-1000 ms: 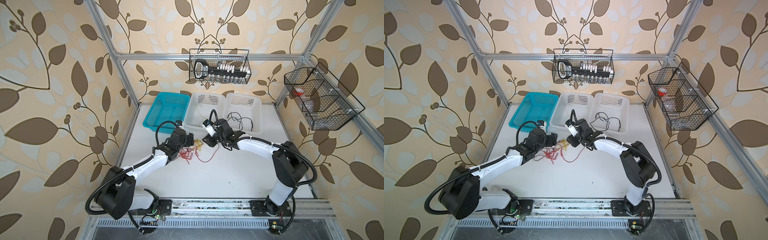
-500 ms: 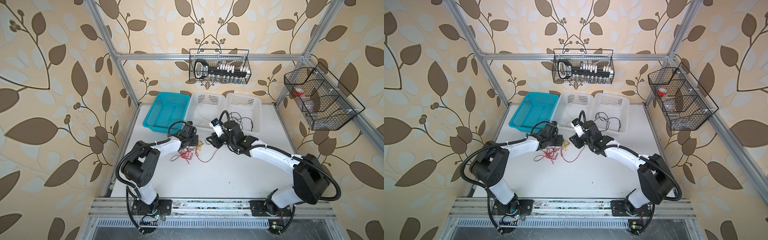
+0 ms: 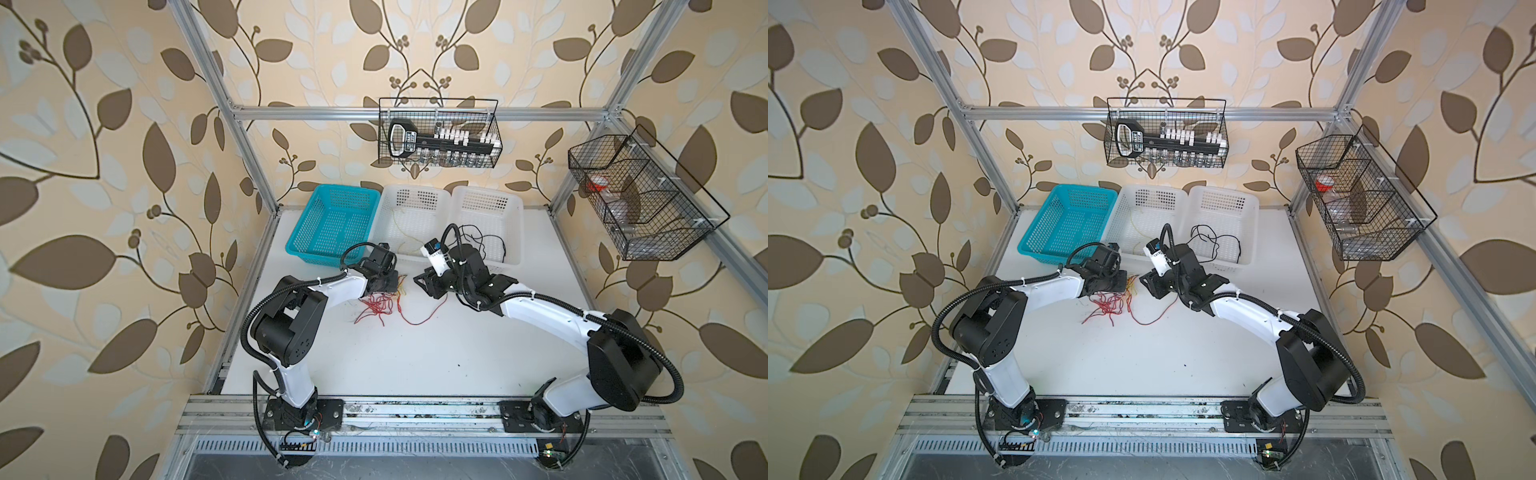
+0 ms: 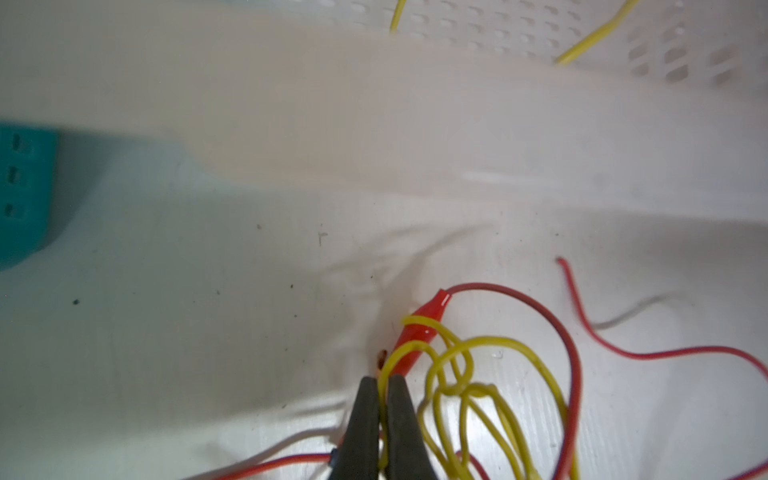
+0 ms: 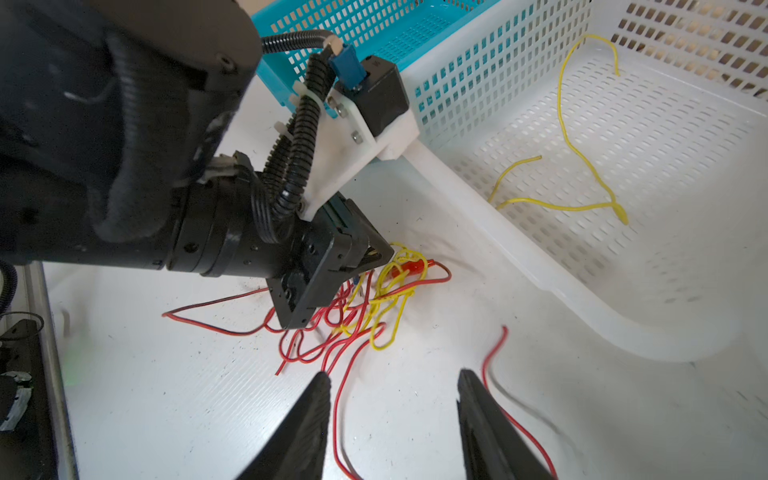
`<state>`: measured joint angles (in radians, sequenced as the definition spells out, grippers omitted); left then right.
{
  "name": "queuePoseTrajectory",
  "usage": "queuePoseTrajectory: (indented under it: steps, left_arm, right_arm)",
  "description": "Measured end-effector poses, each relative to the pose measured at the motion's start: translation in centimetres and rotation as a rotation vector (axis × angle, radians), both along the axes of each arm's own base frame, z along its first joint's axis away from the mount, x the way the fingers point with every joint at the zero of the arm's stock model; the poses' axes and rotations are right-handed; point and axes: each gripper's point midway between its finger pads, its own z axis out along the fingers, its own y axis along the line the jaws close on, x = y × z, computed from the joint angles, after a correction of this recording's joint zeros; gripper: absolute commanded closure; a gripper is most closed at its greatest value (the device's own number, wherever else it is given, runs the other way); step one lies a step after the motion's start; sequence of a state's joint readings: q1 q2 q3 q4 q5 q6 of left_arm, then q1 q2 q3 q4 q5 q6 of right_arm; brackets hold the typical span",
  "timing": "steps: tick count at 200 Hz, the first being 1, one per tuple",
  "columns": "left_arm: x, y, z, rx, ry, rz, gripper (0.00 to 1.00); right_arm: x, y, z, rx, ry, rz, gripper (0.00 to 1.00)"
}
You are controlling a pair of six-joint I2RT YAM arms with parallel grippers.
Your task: Untangle the cables
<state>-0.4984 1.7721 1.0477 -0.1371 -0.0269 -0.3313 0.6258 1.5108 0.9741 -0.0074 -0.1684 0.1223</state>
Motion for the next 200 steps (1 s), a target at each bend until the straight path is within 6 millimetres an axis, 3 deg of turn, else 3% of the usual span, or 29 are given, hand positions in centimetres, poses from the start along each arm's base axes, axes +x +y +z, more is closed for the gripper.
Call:
queuePoseTrajectory:
  steps: [21,55,96,124,157,200]
  left_arm:
    - [0.0,0.0,0.0,-0.002,-0.002,-0.001,1.00]
    - [-0.6,-0.4,0.9,-0.010,-0.029,-0.026,1.00]
    - [-2.0,-2.0,5.3,-0.045,-0.157,-0.112,1.00]
    - [-3.1,-3.1,8.6,-0.031,-0.273,-0.176,1.00]
    - [-3.8,-3.1,9.9,0.031,-0.353,-0.202,1.00]
    - [-3.5,-2.1,10.8,0.106,-0.413,-0.197,1.00]
  right_arm:
    - [0.2,0.0,-0.6,0.001,0.019,-0.018,0.51]
    - [1.0,-0.9,-3.3,-0.018,0.098,-0.090,0.55]
    - [1.6,-2.0,-5.3,-0.013,0.180,-0.163,0.56]
    - [1.6,-1.7,-5.0,0.021,0.201,-0.175,0.56]
    - [1.6,-1.6,-4.3,0.073,0.230,-0.201,0.56]
    - [1.4,-2.0,0.2,0.149,0.162,-0.213,0.52]
